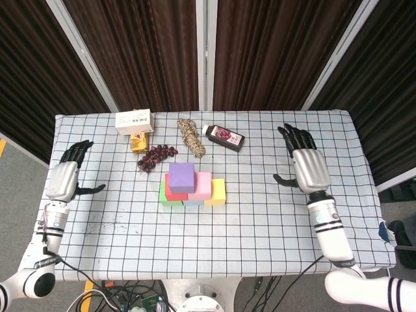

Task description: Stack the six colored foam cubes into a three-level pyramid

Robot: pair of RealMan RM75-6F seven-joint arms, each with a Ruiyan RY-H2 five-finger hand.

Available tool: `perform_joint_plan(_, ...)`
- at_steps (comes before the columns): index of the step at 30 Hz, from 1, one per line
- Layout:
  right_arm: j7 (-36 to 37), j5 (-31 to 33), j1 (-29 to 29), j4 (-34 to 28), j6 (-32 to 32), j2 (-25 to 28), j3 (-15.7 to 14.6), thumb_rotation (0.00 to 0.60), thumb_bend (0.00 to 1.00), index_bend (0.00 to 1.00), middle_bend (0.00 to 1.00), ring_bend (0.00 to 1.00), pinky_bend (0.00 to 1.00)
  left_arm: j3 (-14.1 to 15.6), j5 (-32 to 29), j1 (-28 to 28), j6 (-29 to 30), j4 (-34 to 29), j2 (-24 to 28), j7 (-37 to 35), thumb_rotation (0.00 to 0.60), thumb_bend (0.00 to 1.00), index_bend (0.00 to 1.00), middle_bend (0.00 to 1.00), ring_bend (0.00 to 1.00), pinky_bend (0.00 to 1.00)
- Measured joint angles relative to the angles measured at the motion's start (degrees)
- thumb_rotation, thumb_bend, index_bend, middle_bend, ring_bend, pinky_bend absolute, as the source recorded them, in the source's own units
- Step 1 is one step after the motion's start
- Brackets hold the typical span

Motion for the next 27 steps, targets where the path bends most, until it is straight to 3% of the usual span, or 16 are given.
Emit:
perform_joint_plan(4, 2.57, -4.8, -4.72, -4.4, 3.27, 4.0, -2.36, 0.6, 0.08, 0.0, 0.0, 0.0, 0.0, 1.08, 1.12, 1.26, 2.06, -4.17, 2.49, 3.26, 0.6, 0.0, 0.09, 0.04, 0.01, 0.09)
perform_joint_plan(12, 5.82, -13.37, -11.21, -7.56, 7.74, 7.94, -6.64, 0.6, 0.08, 0.0, 0.0, 0.0, 0.0, 3.57, 2.88, 3.22, 4.21, -8.14, 4.67, 6.0, 0.6, 0.0, 0.09, 0.04, 0.01, 0.09)
perform_joint_plan(18, 6.66, -17.38, -13.29, -8.87, 9.03, 8.83, -7.98, 0.6, 0.08, 0.0, 0.0, 0.0, 0.0, 3.6, 3.6, 3.16, 5.3, -3.06, 0.96, 5.36, 0.6, 0.0, 0.09, 0.04, 0.01, 0.09)
perform_joint_plan(27, 5.44, -18.12, -14.36, -9.92, 9.02, 9.08, -7.98, 0.6, 0.09, 0.0, 0.0, 0.0, 0.0, 2.9, 3.41, -0.52, 1.54, 10.55, -11.93, -0.05, 0.6, 0.0, 0.06, 0.02, 0.01, 0.08)
